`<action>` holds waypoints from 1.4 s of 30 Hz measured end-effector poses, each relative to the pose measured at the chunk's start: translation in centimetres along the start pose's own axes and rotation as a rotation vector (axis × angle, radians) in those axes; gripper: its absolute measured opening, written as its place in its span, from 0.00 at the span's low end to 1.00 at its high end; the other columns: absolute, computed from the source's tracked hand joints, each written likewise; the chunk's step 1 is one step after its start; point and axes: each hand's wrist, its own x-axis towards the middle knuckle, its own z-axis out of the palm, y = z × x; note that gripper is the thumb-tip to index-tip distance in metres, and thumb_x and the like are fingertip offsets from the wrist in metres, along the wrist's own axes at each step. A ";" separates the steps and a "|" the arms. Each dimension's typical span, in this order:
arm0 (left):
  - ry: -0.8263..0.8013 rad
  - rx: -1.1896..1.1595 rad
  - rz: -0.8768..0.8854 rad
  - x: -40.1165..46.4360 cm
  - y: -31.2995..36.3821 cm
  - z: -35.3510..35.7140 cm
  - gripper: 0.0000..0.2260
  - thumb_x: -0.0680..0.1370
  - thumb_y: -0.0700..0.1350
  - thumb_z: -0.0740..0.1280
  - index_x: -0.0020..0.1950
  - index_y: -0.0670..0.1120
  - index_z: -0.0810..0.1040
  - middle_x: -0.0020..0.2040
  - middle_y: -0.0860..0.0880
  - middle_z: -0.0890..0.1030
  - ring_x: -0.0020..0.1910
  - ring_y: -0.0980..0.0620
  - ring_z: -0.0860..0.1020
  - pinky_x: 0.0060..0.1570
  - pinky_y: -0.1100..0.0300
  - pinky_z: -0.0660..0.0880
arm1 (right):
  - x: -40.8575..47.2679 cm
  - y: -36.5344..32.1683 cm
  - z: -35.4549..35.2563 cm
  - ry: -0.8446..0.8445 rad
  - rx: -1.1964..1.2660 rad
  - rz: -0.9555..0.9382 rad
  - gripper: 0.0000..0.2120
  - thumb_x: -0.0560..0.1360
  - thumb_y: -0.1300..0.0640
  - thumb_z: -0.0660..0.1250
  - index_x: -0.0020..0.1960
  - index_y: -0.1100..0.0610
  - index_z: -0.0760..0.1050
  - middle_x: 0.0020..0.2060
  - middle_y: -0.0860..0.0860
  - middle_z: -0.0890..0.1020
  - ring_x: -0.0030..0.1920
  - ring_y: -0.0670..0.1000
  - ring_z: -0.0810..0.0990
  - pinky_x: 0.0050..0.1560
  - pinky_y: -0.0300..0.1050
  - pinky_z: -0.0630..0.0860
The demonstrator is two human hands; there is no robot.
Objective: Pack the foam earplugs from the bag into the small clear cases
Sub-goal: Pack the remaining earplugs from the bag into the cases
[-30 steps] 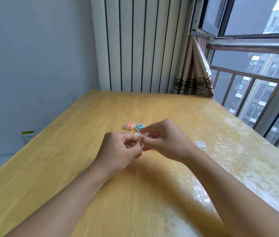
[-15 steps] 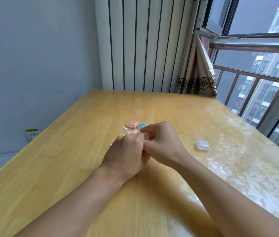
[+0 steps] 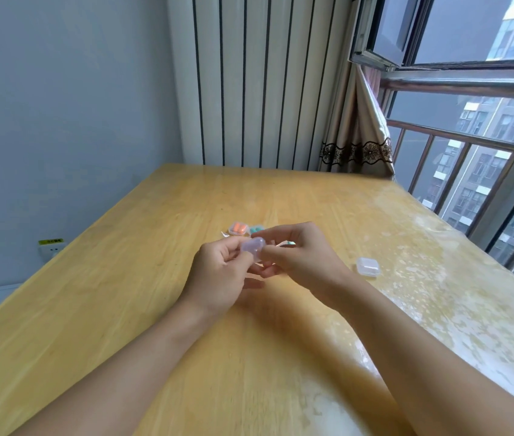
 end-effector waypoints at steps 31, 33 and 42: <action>-0.316 0.271 0.067 -0.8 -1.1 -0.1 0.16 0.85 0.51 0.56 0.72 0.52 0.65 0.46 0.48 0.80 0.39 0.41 0.84 0.37 0.53 0.80 | -0.7 -2.0 -0.4 -0.065 0.091 0.253 0.08 0.73 0.68 0.67 0.47 0.67 0.85 0.38 0.60 0.84 0.39 0.57 0.85 0.51 0.53 0.86; -0.272 0.410 0.156 -0.9 -0.9 -0.1 0.17 0.84 0.55 0.54 0.73 0.55 0.64 0.41 0.49 0.80 0.33 0.48 0.83 0.34 0.56 0.79 | -0.7 -2.2 -0.3 -0.021 0.093 0.231 0.07 0.73 0.68 0.67 0.45 0.71 0.83 0.38 0.61 0.84 0.38 0.56 0.85 0.47 0.49 0.86; 0.001 0.494 0.202 -1.1 0.1 0.1 0.13 0.79 0.45 0.67 0.37 0.45 0.85 0.29 0.44 0.82 0.28 0.45 0.81 0.31 0.48 0.81 | -0.6 -1.9 -0.4 0.046 -0.099 0.201 0.06 0.67 0.67 0.69 0.40 0.70 0.83 0.39 0.66 0.84 0.39 0.54 0.84 0.51 0.55 0.86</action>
